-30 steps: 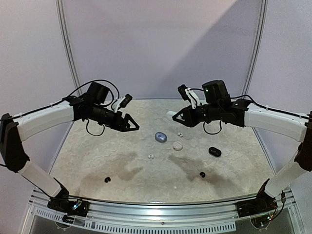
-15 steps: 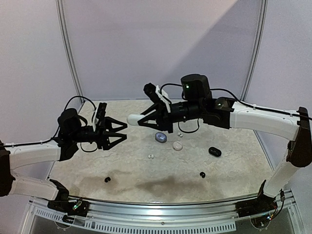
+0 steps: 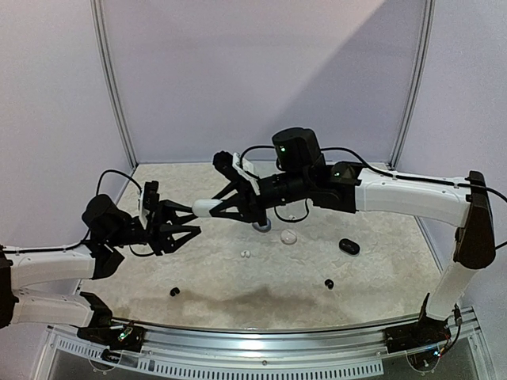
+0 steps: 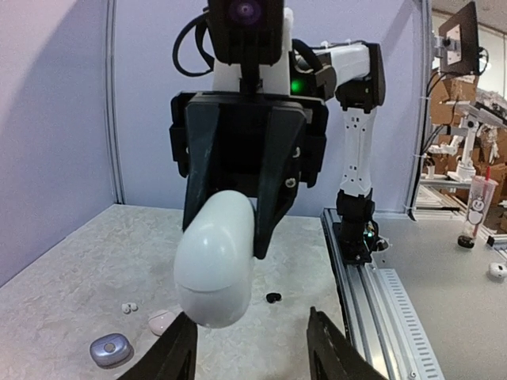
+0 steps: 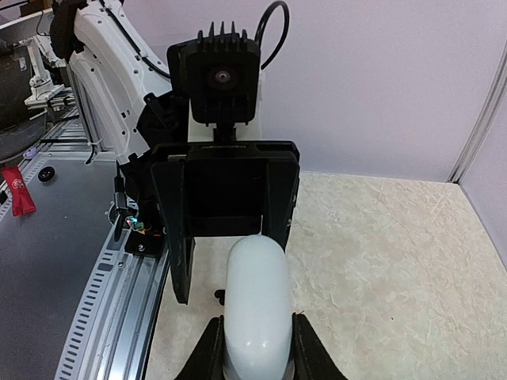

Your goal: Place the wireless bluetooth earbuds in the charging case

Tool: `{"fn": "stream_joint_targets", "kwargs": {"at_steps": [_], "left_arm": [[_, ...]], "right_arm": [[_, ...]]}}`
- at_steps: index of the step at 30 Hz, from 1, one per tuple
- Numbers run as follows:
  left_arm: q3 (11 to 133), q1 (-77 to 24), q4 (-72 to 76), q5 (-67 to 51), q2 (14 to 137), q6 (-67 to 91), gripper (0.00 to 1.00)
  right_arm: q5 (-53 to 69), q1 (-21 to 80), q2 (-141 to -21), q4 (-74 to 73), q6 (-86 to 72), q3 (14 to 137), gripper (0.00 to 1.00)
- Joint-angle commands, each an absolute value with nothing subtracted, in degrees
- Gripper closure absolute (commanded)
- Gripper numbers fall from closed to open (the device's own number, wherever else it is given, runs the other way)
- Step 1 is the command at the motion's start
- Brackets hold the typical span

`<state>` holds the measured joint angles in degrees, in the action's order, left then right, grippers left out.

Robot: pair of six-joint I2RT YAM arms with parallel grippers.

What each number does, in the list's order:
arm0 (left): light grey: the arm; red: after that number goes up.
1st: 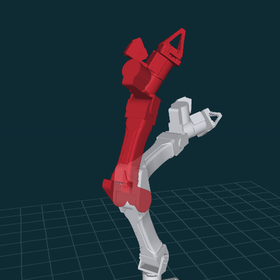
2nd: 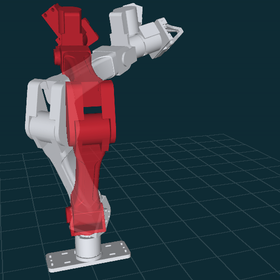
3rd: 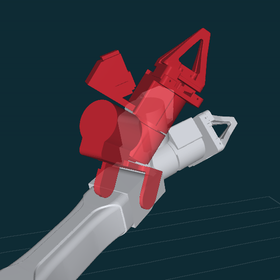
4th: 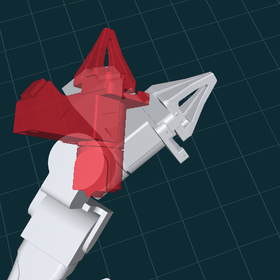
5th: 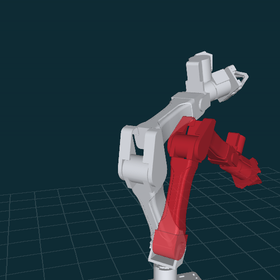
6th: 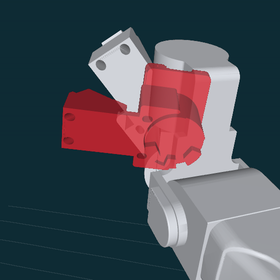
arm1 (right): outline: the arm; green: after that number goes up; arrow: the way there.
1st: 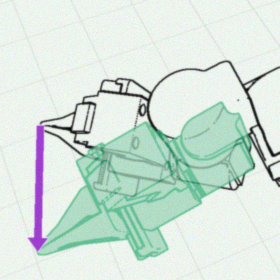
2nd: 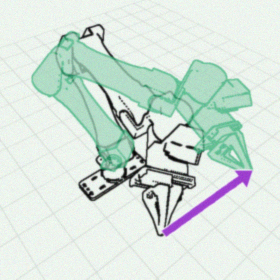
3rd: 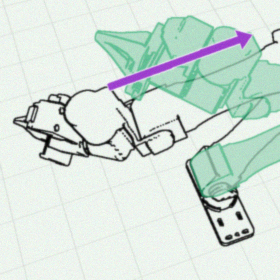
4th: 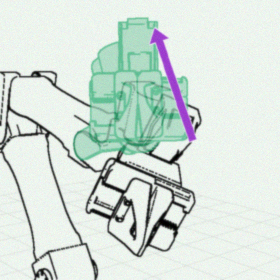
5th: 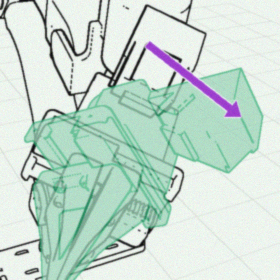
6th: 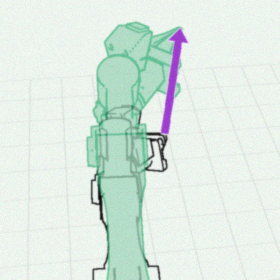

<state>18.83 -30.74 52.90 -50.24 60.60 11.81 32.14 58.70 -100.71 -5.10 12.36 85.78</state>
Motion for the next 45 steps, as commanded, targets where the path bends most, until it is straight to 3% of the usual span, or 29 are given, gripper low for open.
{"fn": "stream_joint_targets", "kwargs": {"at_steps": [1, 7, 16, 18, 19, 28, 32, 37, 45], "left_arm": [[17.9, -33.2, 57.1, -46.4, 60.6, 13.7, 0.56], [18.1, -34.5, 57.8, -44.2, 60.5, 14.0, 0.64], [18.2, -35.2, 58.5, -42.8, 61.1, 14.5, 0.87], [18.3, -35.2, 58.6, -42.2, 61.3, 14.6, 0.99], [18.3, -35.2, 58.8, -42.0, 61.5, 14.9, 1.0], [18.4, -35.7, 61.1, -42.7, 62.3, 14.5, 1.0], [18.8, -35.9, 61.2, -43.7, 62.6, 14.7, 0.77], [18.8, -36.0, 60.7, -43.9, 62.7, 15.4, 0.76], [19.4, -36.3, 60.7, -45.0, 62.7, 15.2, 0.66]], "right_arm": [[33.1, 59.2, -101.8, -4.5, 13.8, 87.4, 1.0], [33.0, 59.5, -101.8, -4.9, 14.1, 87.3, 1.0], [32.5, 59.7, -102.1, -5.0, 14.5, 87.2, 1.0], [32.6, 59.6, -102.2, -4.8, 14.6, 87.2, 1.0], [32.7, 59.6, -102.3, -4.7, 14.6, 87.3, 1.0], [33.3, 59.6, -102.9, -3.2, 14.7, 87.0, 1.0], [33.1, 59.6, -103.1, -2.4, 14.6, 87.0, 1.0], [32.0, 59.6, -102.0, -0.6, 14.7, 85.6, 1.0], [32.1, 59.6, -101.9, -0.5, 15.2, 85.9, 1.0]]}}
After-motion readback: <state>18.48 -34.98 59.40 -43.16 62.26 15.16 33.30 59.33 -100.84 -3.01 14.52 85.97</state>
